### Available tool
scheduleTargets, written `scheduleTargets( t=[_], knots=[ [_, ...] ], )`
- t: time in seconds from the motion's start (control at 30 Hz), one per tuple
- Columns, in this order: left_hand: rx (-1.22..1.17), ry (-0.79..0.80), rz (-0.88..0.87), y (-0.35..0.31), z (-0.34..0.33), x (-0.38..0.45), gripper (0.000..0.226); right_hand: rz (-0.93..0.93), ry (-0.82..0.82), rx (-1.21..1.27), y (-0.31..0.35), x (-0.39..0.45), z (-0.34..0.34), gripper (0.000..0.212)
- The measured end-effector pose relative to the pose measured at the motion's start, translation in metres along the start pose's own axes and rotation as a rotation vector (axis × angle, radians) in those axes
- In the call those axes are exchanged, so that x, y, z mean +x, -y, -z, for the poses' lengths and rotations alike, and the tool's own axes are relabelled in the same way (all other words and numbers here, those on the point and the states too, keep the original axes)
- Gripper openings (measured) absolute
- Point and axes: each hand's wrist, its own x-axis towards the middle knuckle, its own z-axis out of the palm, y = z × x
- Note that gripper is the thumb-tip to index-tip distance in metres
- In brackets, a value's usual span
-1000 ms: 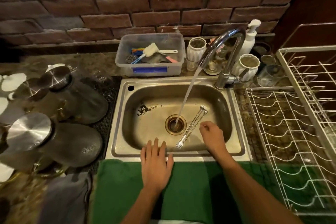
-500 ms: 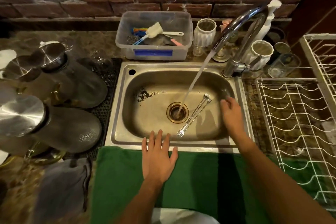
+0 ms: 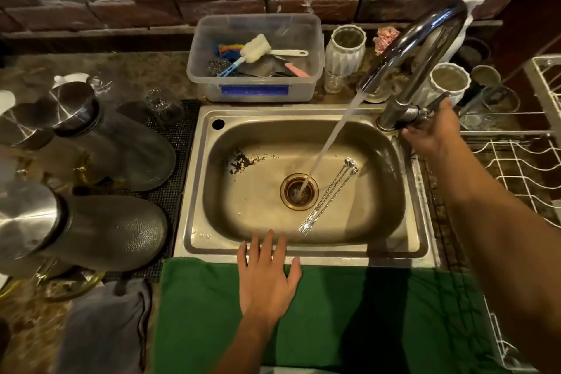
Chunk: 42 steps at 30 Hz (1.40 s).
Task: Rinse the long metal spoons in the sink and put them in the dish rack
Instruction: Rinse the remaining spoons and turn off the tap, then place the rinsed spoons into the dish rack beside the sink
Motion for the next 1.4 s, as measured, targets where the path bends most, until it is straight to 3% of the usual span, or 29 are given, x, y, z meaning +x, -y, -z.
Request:
scheduleTargets(
  t=[0.3, 1.0, 1.1, 1.23, 1.3, 1.4],
  knots=[
    [0.0, 0.025, 0.008, 0.0, -0.001, 0.001, 0.056, 0.002, 0.045, 0.077, 0.007, -0.002, -0.004, 0.06],
    [-0.039, 0.012, -0.01, -0.001, 0.003, 0.002, 0.052, 0.147, -0.037, 0.211, -0.002, 0.001, -0.009, 0.047],
    [-0.056, -0.016, -0.022, 0.0, 0.001, 0.003, 0.051, 0.106, -0.028, 0.132, -0.001, 0.002, -0.006, 0.053],
    [-0.066, -0.04, -0.032, 0.003, -0.003, 0.003, 0.05, 0.255, -0.174, -0.052, -0.025, -0.015, 0.001, 0.01],
    [-0.073, -0.053, -0.029, 0.003, -0.004, 0.005, 0.05, 0.323, -0.209, -0.243, -0.067, -0.02, 0.01, 0.013],
    [-0.068, -0.059, -0.029, 0.003, -0.005, 0.005, 0.051, 0.105, -0.165, -0.437, -0.14, -0.019, 0.024, 0.016]
  ],
)
